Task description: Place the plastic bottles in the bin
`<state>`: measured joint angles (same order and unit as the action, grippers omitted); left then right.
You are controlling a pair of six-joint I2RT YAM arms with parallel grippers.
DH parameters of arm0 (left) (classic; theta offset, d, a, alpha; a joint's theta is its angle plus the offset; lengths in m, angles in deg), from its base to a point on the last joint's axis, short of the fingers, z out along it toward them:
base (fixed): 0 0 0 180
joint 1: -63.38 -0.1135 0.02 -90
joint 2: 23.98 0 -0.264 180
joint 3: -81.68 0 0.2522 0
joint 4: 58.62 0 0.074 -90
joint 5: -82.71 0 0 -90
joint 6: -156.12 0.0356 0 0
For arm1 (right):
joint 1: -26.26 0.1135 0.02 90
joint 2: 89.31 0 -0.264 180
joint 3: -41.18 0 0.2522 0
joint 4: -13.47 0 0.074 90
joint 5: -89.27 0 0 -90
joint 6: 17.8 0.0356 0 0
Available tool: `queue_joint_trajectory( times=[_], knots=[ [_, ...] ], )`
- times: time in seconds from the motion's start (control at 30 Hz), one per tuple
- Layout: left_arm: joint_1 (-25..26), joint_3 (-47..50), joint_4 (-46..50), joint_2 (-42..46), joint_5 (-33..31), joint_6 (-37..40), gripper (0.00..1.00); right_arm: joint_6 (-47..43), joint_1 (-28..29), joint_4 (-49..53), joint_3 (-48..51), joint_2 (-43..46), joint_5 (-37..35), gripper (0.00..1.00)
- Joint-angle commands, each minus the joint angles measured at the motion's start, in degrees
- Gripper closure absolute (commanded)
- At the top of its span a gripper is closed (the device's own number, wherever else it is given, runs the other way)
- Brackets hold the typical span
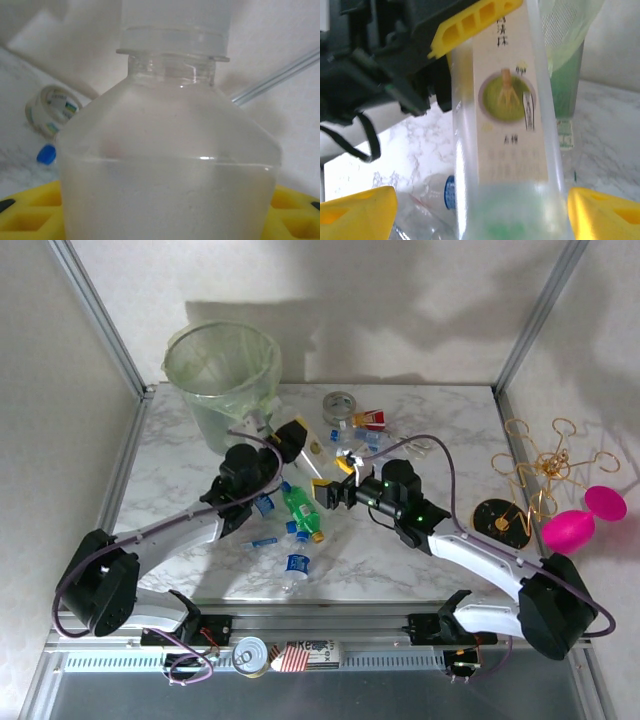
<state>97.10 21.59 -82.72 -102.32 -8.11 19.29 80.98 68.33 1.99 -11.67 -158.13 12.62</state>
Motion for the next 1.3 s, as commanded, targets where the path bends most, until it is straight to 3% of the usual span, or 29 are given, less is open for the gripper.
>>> queue_joint_trajectory(
  times=[0.0, 0.17, 0.3, 0.5, 0.67, 1.03, 1.17, 1.23, 1.27],
  knots=[
    [-3.3, -6.4, 1.6, 1.6, -0.6, 4.5, 0.54, 1.9, -0.1, -3.9, 1.9, 0.9, 1.8, 0.12],
    [-7.8, -16.4, 6.6, 0.9, 0.0, 11.9, 0.53, 3.8, -0.2, -7.3, 4.1, 0.3, -0.8, 0.01],
    [-11.9, -25.5, 12.4, -1.5, -2.3, 19.6, 0.52, 5.0, -0.3, -8.4, 5.8, -0.1, -2.8, 0.01],
    [-18.5, -36.5, 17.3, -7.1, -4.3, 23.9, 0.52, 5.5, -0.4, -5.8, 6.2, -1.0, -6.9, 0.01],
    [-20.8, -45.8, 23.2, -13.9, -11.5, 30.5, 0.52, 6.0, -0.4, -4.8, 6.8, -1.4, -7.5, 0.01],
    [-26.0, -56.8, 33.5, -27.3, -14.2, 31.5, 0.51, 5.0, -0.4, -2.6, 6.5, -1.2, -9.9, 0.01],
    [-26.3, -59.4, 37.4, -30.4, -13.6, 31.7, 0.47, 5.1, -0.4, -2.6, 6.8, -1.2, -10.4, 0.01],
    [-26.3, -59.4, 37.8, -30.8, -13.3, 31.2, 0.39, 5.2, -0.4, -2.5, 6.6, -1.4, -10.4, 0.01],
    [-26.3, -59.3, 37.9, -30.8, -13.2, 30.9, 0.3, 5.1, -0.4, -2.4, 6.5, -1.5, -10.4, 0.01]
  ],
)
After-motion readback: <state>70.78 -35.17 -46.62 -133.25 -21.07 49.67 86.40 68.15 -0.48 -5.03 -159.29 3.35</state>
